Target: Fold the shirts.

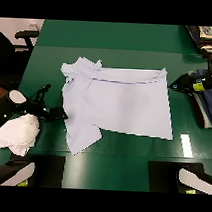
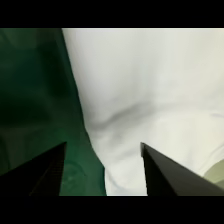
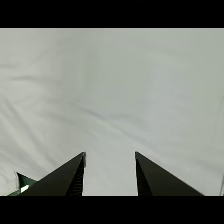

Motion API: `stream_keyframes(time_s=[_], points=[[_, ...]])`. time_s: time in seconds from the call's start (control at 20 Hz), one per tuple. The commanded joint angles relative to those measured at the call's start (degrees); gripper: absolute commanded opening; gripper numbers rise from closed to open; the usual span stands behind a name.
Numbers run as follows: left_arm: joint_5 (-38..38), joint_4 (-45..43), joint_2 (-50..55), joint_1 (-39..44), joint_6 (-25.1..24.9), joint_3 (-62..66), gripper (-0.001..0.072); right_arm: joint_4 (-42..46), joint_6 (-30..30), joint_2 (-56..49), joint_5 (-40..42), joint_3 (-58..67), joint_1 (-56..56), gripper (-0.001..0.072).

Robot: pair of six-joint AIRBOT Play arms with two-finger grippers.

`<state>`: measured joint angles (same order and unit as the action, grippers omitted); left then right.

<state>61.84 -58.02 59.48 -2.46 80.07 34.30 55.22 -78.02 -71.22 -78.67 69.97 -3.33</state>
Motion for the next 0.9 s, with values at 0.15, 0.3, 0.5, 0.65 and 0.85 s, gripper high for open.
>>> stream_keyframes(time_s=[0.15, 0.3, 0.5, 0.65, 0.85], points=[[-4.46, 8.46, -0.55, -0.02, -3.96, -4.72, 0.0539, -0.24, 0.09, 2.51, 0.76, -1.38, -0.02, 0.0366], [-4.66, 8.85, -0.42, -0.02, -4.07, -4.72, 0.0539, -0.24, 0.07, 2.51, 0.79, -1.38, -0.02, 0.0365], [-7.87, 8.98, 0.28, 5.49, -4.02, -4.72, 0.0536, -0.22, 0.07, 2.54, 0.68, -1.4, -0.02, 0.0366], [-7.15, 8.61, 0.26, 7.48, -4.0, -3.8, 0.0026, -0.02, 0.09, 2.54, -0.66, -1.4, -1.86, 0.0366], [0.31, 2.84, 0.24, 7.48, -2.84, 1.86, 0.0024, 6.14, 0.04, 4.94, -5.64, -7.17, -9.92, 0.0366]])
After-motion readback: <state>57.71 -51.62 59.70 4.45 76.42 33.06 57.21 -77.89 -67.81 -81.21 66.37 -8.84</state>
